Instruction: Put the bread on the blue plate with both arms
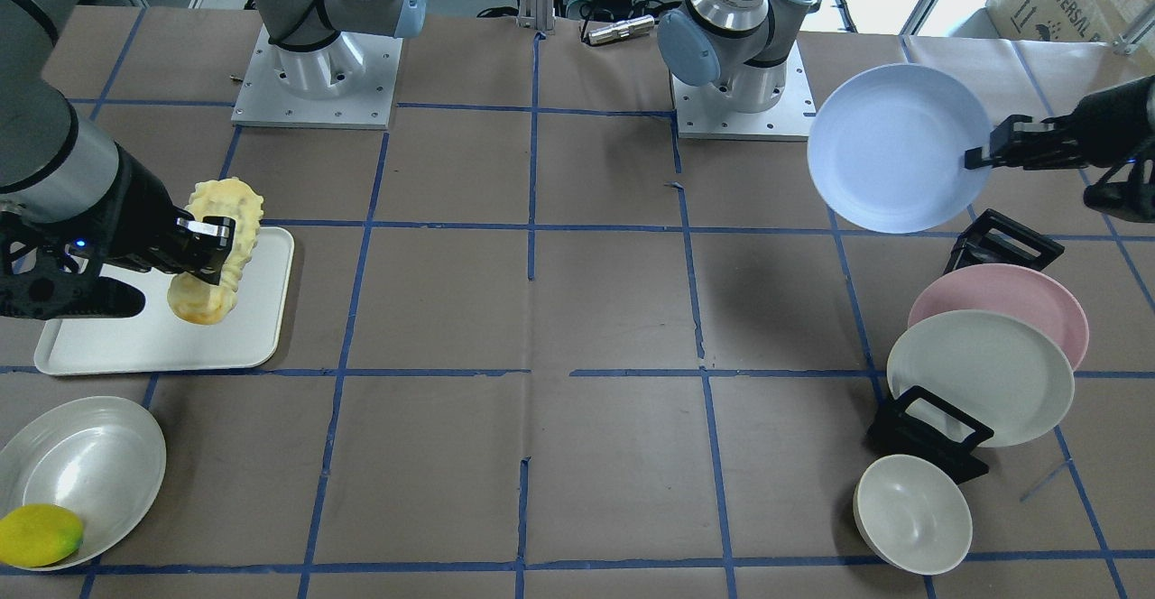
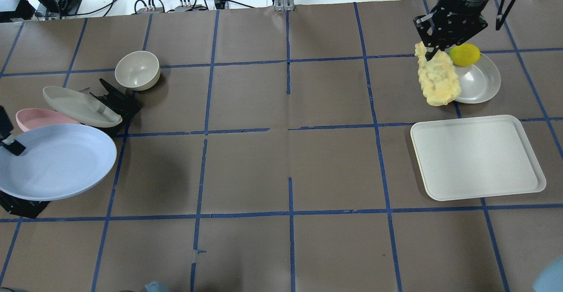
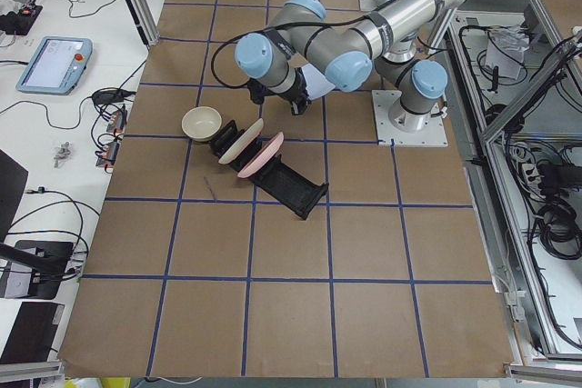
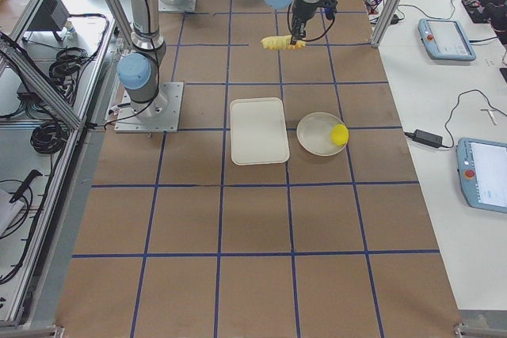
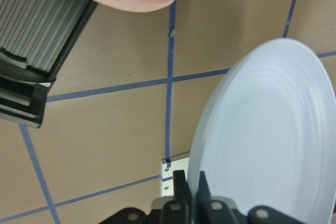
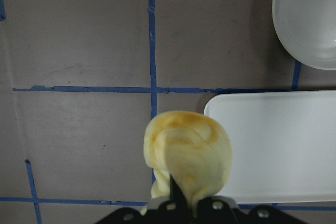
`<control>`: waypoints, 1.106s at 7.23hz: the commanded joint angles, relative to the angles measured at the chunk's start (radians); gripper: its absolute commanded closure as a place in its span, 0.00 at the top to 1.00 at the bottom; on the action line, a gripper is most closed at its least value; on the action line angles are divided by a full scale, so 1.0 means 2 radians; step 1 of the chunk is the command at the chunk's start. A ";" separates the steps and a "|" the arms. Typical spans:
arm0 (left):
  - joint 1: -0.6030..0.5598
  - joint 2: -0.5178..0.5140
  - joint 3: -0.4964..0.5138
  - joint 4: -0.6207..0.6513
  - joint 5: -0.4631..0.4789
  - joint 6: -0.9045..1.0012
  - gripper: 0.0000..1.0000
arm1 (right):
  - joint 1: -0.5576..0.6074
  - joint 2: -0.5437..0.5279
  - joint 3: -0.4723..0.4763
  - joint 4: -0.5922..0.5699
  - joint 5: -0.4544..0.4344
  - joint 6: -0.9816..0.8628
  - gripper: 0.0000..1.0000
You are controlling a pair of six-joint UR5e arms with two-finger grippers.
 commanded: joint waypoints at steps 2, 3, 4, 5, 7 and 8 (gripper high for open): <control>-0.166 -0.006 -0.026 0.066 -0.056 -0.175 0.06 | 0.007 -0.008 0.023 -0.001 -0.001 0.006 0.06; -0.212 -0.016 -0.045 0.097 -0.106 -0.242 0.06 | 0.007 -0.014 0.037 -0.015 -0.001 0.007 0.06; -0.250 -0.028 -0.068 0.154 -0.121 -0.285 0.06 | 0.007 -0.017 0.049 -0.029 -0.002 0.007 0.06; -0.275 -0.045 -0.086 0.209 -0.147 -0.315 0.06 | 0.007 -0.017 0.058 -0.038 -0.001 0.005 0.06; -0.325 -0.107 -0.077 0.294 -0.165 -0.354 0.06 | 0.007 -0.021 0.061 -0.042 -0.001 0.005 0.06; -0.333 -0.128 -0.071 0.342 -0.177 -0.377 0.06 | 0.008 -0.022 0.061 -0.045 0.001 0.012 0.06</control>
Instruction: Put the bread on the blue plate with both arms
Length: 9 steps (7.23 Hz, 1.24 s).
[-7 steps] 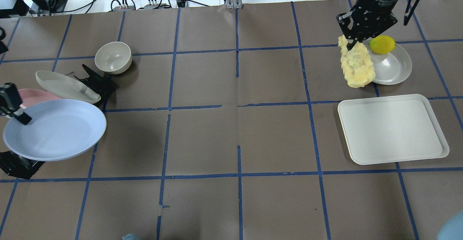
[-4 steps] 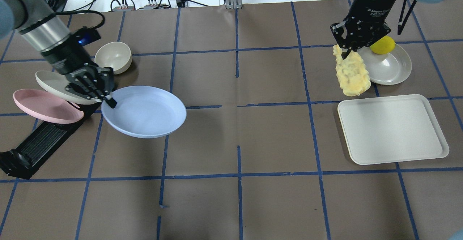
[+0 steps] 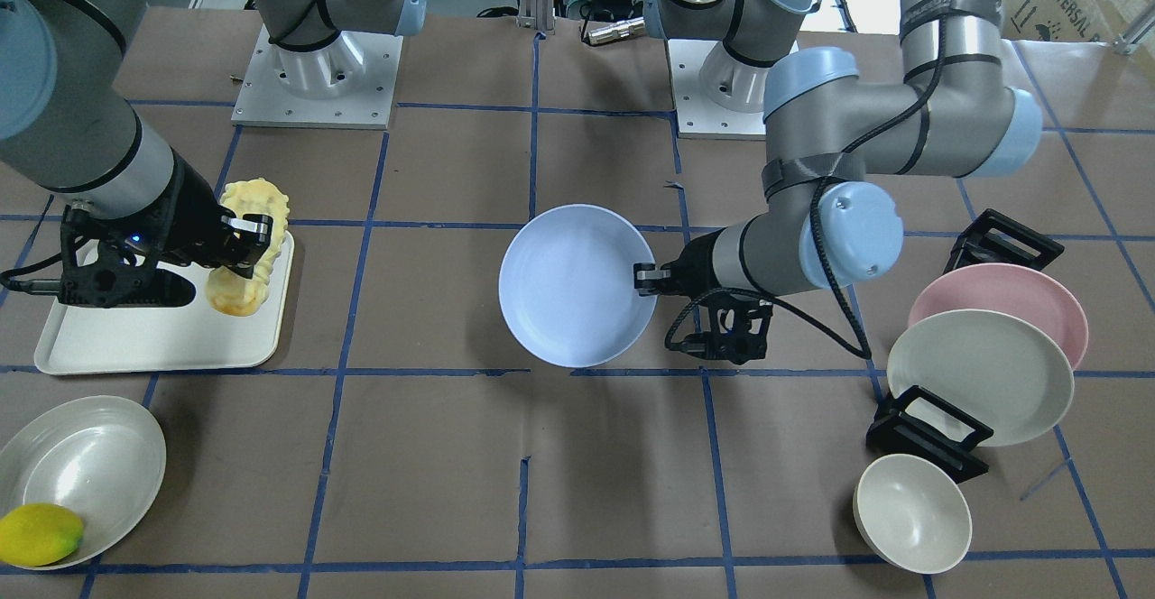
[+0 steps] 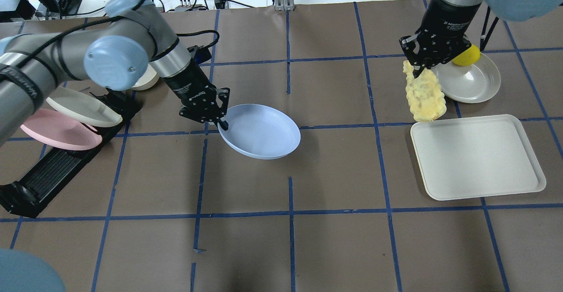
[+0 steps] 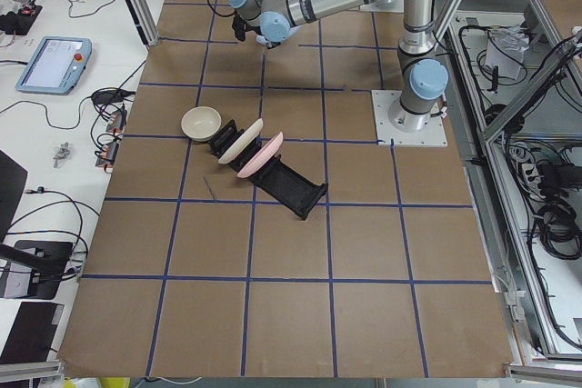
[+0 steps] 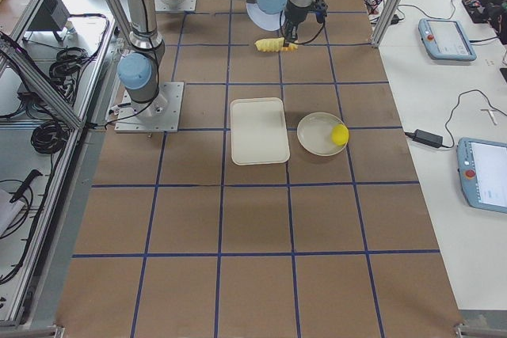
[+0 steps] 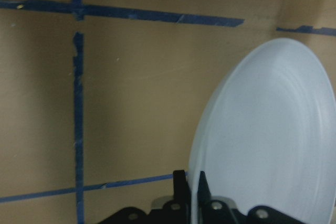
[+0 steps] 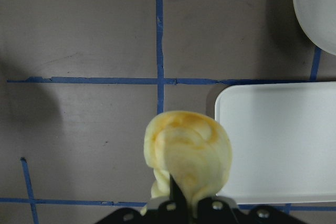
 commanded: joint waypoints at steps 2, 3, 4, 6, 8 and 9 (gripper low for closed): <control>-0.031 -0.084 0.031 0.107 -0.030 -0.048 0.06 | 0.058 0.024 -0.001 -0.065 0.008 0.062 0.06; -0.033 -0.095 0.037 0.107 -0.030 -0.050 0.17 | 0.085 0.049 0.000 -0.118 0.012 0.069 0.08; -0.033 -0.097 0.038 0.110 -0.033 -0.053 0.57 | 0.118 0.077 -0.003 -0.159 0.011 0.095 0.08; -0.022 -0.060 0.034 0.101 -0.016 -0.046 0.99 | 0.145 0.115 -0.001 -0.206 0.017 0.126 0.11; 0.010 0.007 0.041 0.055 0.023 -0.014 1.00 | 0.172 0.158 -0.005 -0.263 0.025 0.151 0.16; 0.012 0.040 0.041 0.020 0.082 0.011 1.00 | 0.175 0.169 -0.007 -0.274 0.026 0.152 0.17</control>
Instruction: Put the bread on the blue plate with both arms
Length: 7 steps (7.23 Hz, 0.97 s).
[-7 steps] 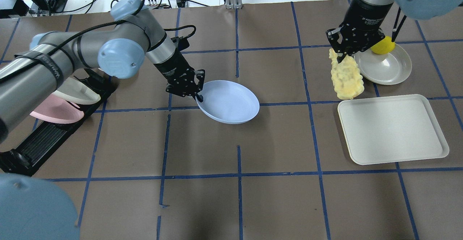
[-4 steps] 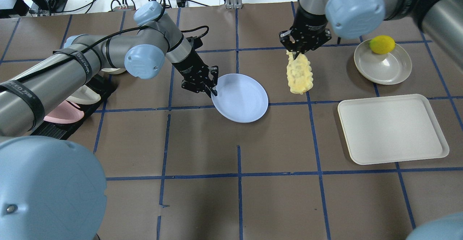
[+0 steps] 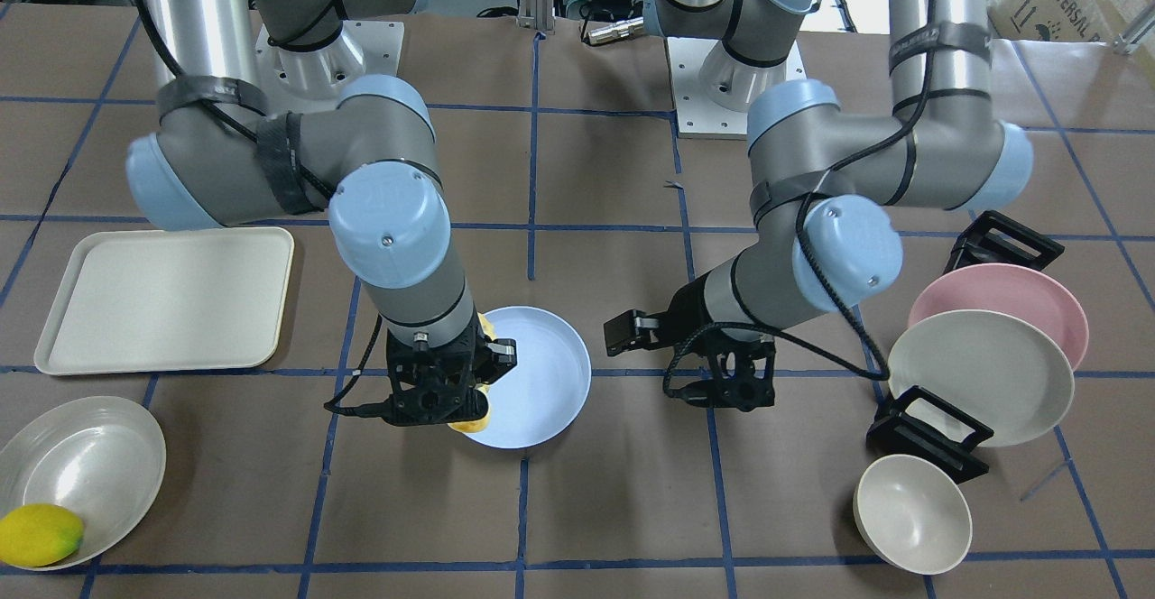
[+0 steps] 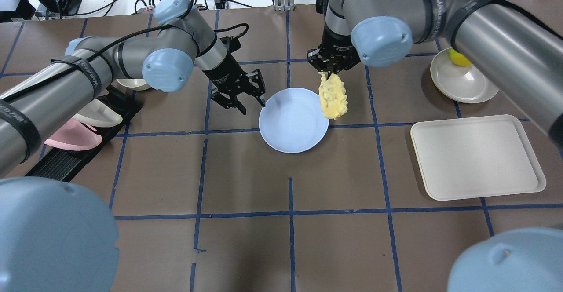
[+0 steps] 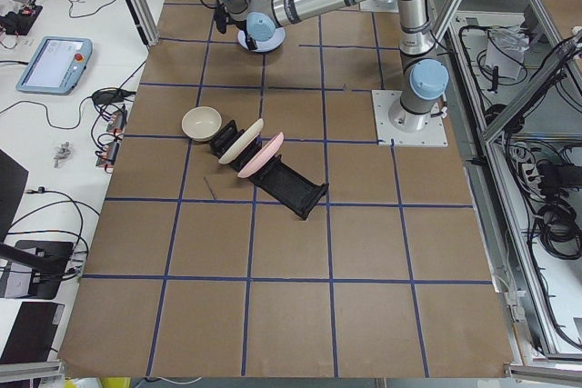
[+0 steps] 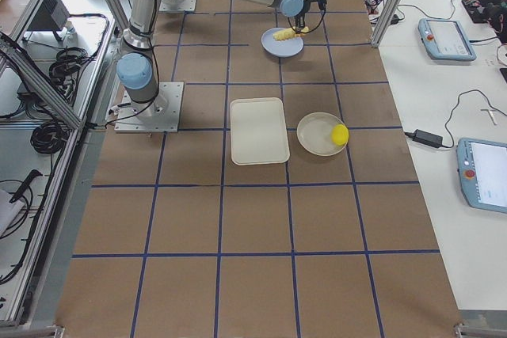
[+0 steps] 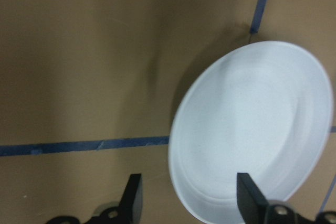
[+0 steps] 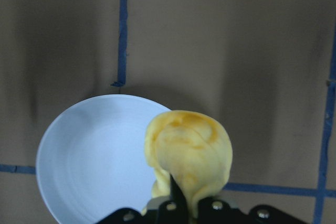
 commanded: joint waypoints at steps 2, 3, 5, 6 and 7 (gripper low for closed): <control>0.010 0.109 0.013 -0.109 0.117 0.060 1.00 | 0.018 0.030 0.003 -0.051 0.000 0.007 0.42; 0.009 0.124 0.016 -0.148 0.160 0.077 1.00 | 0.018 0.030 0.004 -0.049 0.001 0.007 0.99; -0.002 0.134 0.043 -0.179 0.163 0.083 1.00 | 0.019 0.030 0.008 -0.044 0.000 0.007 1.00; -0.006 0.136 0.055 -0.180 0.164 0.084 1.00 | 0.018 0.030 0.005 -0.044 0.000 0.002 1.00; -0.006 0.144 0.046 -0.176 0.163 0.093 1.00 | 0.017 0.030 0.001 -0.044 0.000 -0.001 1.00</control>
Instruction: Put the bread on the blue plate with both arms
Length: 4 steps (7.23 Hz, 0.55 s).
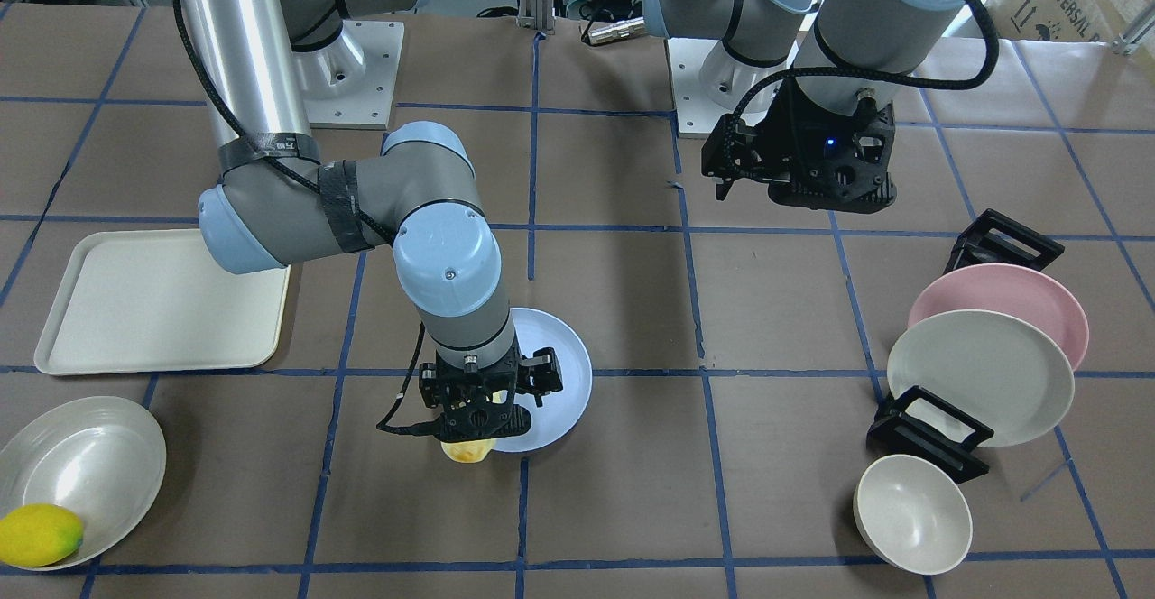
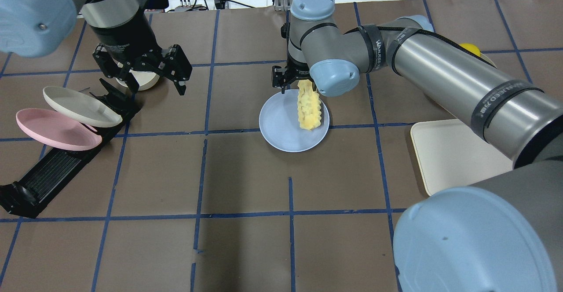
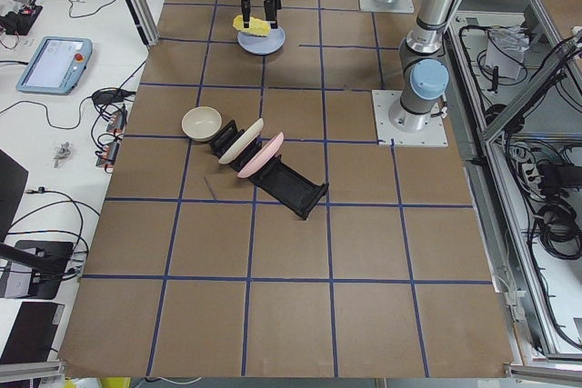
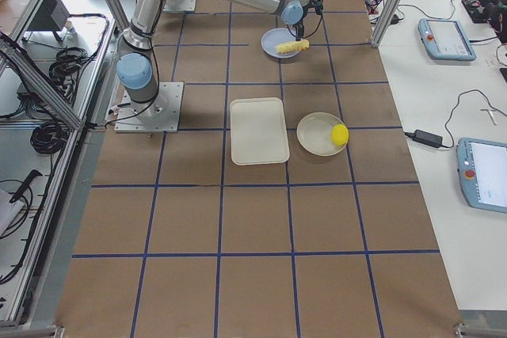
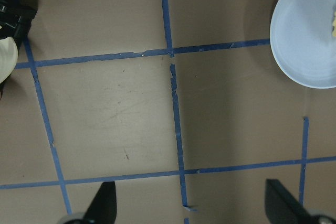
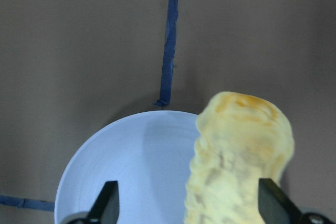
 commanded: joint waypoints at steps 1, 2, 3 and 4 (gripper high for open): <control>-0.001 0.003 0.005 0.004 0.001 0.007 1.00 | -0.005 -0.002 -0.006 -0.004 -0.002 -0.010 1.00; -0.002 0.009 0.001 0.009 0.001 -0.002 1.00 | -0.016 -0.008 -0.005 -0.007 -0.008 -0.081 1.00; -0.001 0.009 -0.004 0.022 0.001 -0.002 1.00 | -0.037 -0.008 -0.005 -0.024 -0.007 -0.152 1.00; -0.001 0.008 -0.003 0.023 -0.002 -0.001 1.00 | -0.062 -0.010 -0.003 -0.055 -0.006 -0.223 1.00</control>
